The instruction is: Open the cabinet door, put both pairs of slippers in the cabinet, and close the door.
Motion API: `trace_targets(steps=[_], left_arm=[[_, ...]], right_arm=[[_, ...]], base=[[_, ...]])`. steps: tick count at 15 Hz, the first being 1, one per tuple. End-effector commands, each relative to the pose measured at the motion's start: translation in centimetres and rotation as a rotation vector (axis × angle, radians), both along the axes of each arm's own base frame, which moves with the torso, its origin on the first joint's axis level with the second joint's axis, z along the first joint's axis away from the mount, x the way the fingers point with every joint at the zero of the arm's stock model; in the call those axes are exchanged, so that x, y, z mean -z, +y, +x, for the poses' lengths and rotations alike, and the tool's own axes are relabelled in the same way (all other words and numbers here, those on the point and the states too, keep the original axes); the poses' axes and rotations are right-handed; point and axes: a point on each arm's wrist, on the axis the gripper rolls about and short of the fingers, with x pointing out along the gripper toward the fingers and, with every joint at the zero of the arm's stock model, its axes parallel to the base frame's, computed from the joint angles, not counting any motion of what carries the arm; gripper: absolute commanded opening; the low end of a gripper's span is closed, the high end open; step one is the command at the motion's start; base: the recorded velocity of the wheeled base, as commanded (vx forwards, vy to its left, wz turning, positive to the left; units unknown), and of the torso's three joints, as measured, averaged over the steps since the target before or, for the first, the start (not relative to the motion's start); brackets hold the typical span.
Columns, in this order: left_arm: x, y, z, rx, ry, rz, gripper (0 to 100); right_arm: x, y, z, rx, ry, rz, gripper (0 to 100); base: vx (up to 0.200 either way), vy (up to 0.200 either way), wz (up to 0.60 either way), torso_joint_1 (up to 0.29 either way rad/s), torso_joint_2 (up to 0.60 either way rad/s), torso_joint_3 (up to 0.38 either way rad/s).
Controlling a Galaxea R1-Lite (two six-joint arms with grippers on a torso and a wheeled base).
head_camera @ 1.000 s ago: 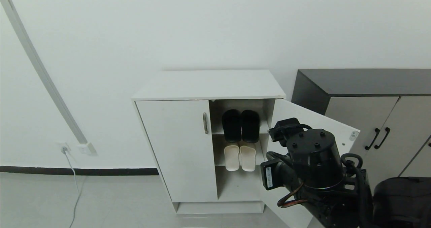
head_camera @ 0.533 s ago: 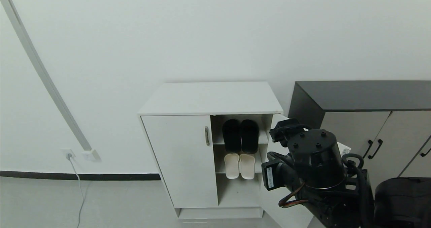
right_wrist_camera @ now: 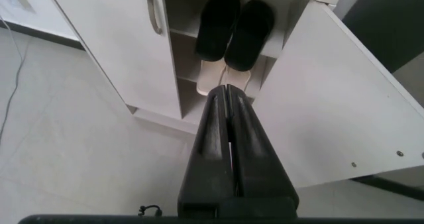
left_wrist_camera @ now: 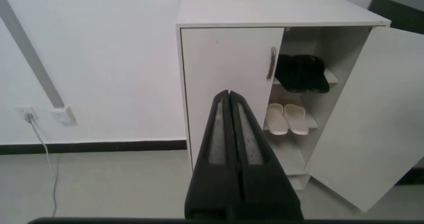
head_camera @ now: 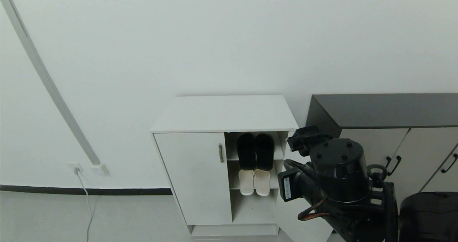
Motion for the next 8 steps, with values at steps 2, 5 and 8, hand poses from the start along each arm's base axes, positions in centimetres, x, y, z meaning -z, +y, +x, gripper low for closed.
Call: trace_targets(steps=[2, 5, 8], left_arm=[[0.00, 0.00, 0.01, 0.000, 0.001, 0.000, 0], [0.00, 0.00, 0.01, 0.000, 0.001, 0.000, 0], [-0.02, 0.00, 0.01, 0.000, 0.000, 0.000, 0]], right_arm=[[0.11, -0.09, 0.05, 0.003, 0.002, -0.003, 0], [0.07, -0.07, 0.06, 0.002, 0.002, -0.002, 0], [0.03, -0.12, 0.15, 0.006, 0.000, -0.002, 0]], base=[[0.000, 0.000, 0.00, 0.000, 0.00, 0.000], [0.000, 0.000, -0.40, 0.002, 0.00, 0.002], [0.000, 0.000, -0.60, 0.004, 0.00, 0.005]])
